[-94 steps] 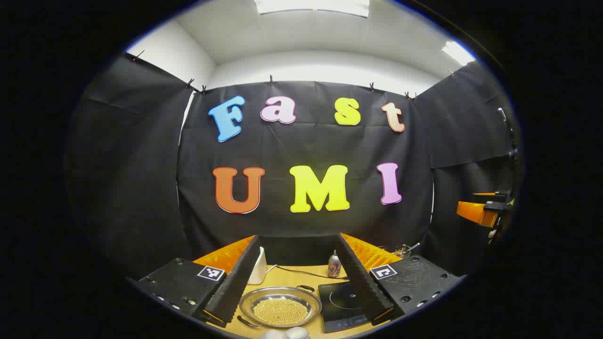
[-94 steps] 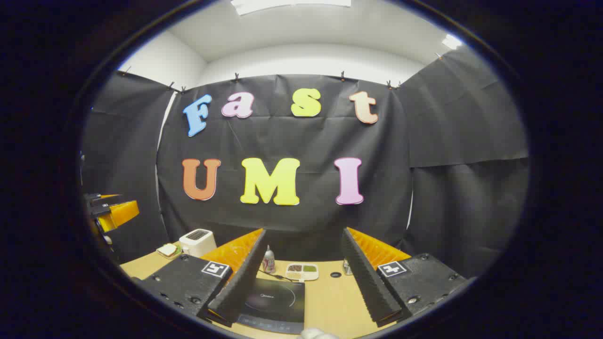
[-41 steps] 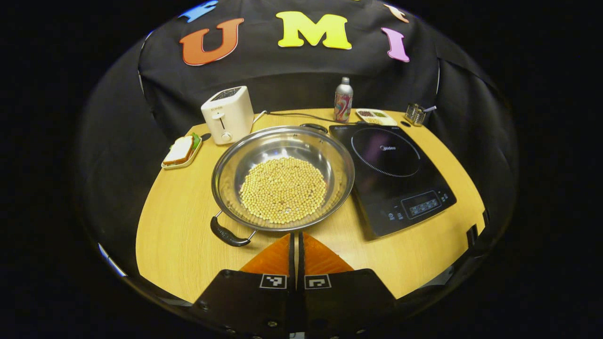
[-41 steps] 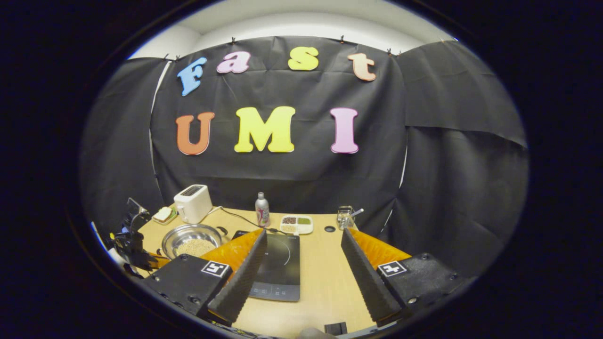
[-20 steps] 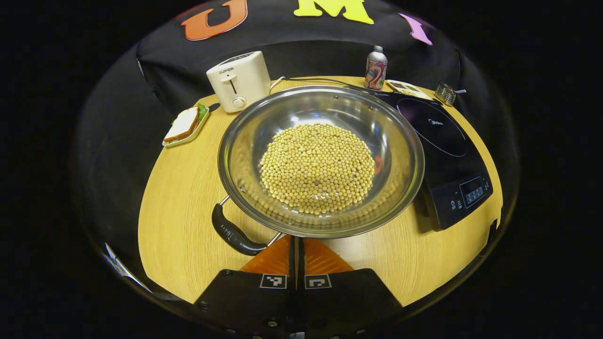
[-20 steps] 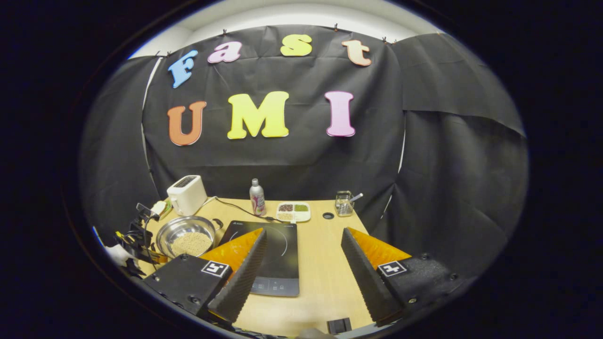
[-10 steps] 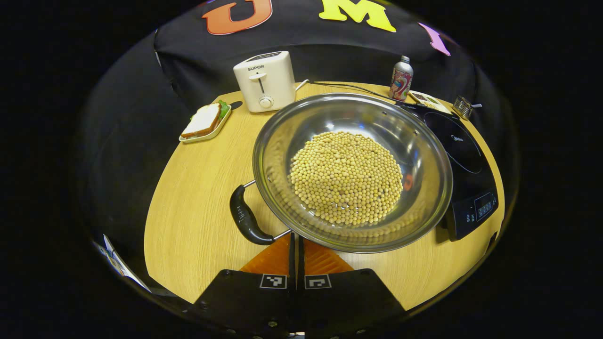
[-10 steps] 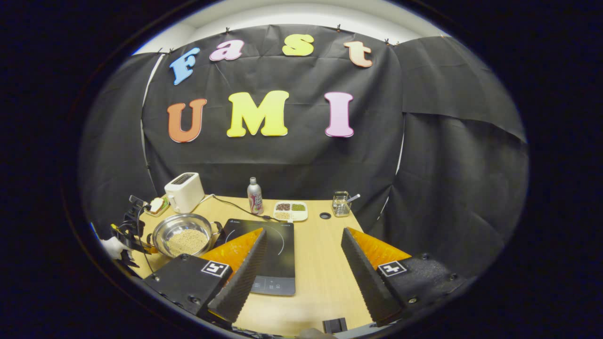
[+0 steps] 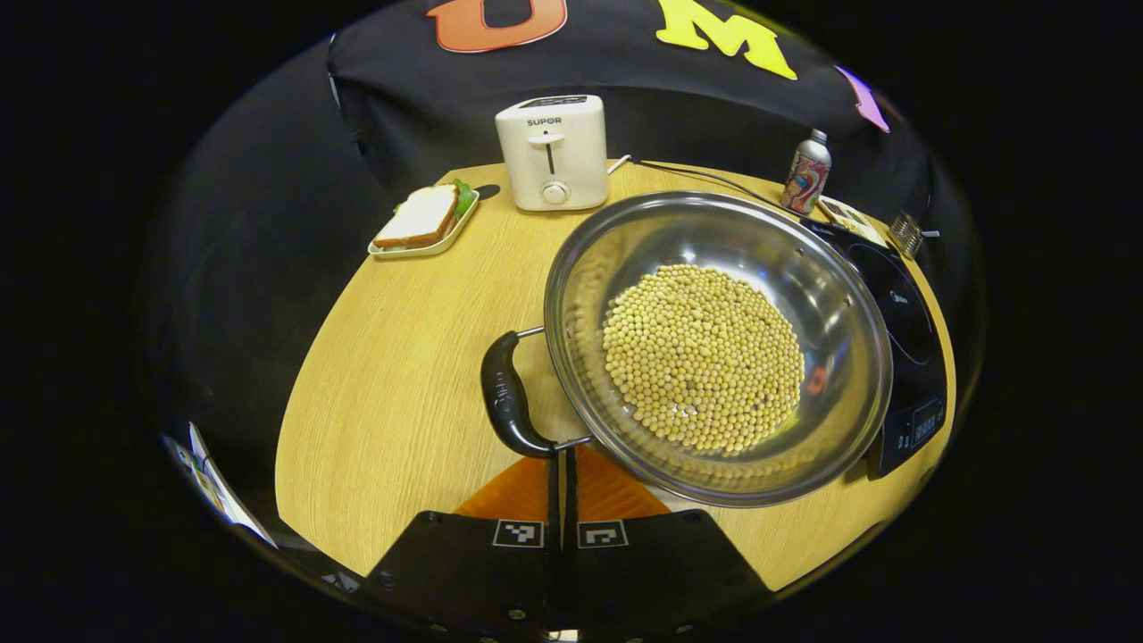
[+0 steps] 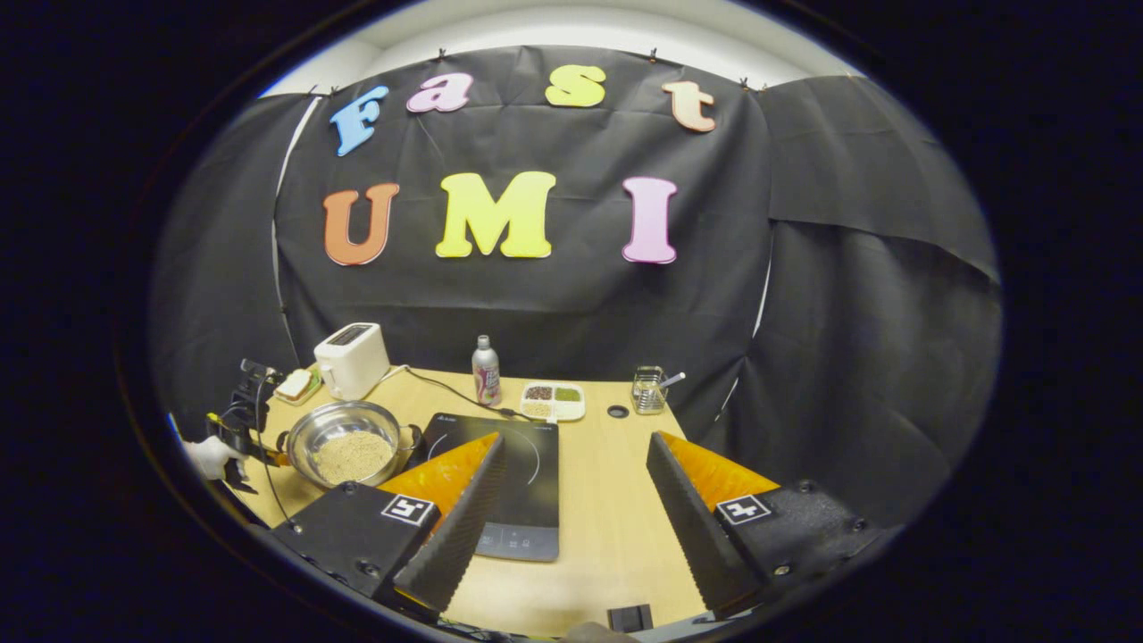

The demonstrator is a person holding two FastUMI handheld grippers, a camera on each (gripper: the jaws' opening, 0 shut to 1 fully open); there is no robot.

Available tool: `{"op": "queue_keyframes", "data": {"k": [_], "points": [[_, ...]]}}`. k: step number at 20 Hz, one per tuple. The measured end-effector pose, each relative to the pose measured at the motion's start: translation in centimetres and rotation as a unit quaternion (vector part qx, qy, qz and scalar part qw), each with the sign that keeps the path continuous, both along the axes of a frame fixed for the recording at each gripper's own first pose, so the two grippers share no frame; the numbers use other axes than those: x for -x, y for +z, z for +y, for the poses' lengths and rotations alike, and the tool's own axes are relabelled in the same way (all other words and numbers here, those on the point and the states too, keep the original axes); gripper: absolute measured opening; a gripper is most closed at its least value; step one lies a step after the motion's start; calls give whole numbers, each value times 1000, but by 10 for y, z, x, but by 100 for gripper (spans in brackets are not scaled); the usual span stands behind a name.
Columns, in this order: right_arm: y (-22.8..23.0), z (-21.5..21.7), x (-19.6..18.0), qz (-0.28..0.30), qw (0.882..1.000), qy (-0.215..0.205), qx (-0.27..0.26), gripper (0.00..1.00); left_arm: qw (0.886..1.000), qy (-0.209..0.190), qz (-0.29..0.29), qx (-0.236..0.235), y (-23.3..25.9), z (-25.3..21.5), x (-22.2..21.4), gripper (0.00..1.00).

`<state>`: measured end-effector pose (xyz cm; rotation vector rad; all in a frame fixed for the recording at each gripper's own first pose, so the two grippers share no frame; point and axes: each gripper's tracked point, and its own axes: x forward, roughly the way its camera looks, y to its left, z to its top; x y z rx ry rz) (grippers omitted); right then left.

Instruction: First push the handle of the pot to place it horizontally, then grasp the pot with both hands and set it on the induction cooktop.

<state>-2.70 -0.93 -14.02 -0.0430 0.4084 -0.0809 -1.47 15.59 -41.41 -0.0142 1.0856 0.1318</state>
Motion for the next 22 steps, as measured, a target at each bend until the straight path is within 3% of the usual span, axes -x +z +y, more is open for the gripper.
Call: {"op": "queue_keyframes", "data": {"k": [15,16,17,22], "points": [[7,8,0,0,1000,4,9,100,999,32,-8,4,-6,38,-36,0],[6,8,0,1,1000,5,10,97,999,32,-9,4,-6,40,-39,9],[5,9,1,4,1000,5,12,97,999,32,-10,4,-6,42,-42,0],[5,13,2,5,1000,6,14,97,1000,30,-9,2,-8,46,-48,0]]}}
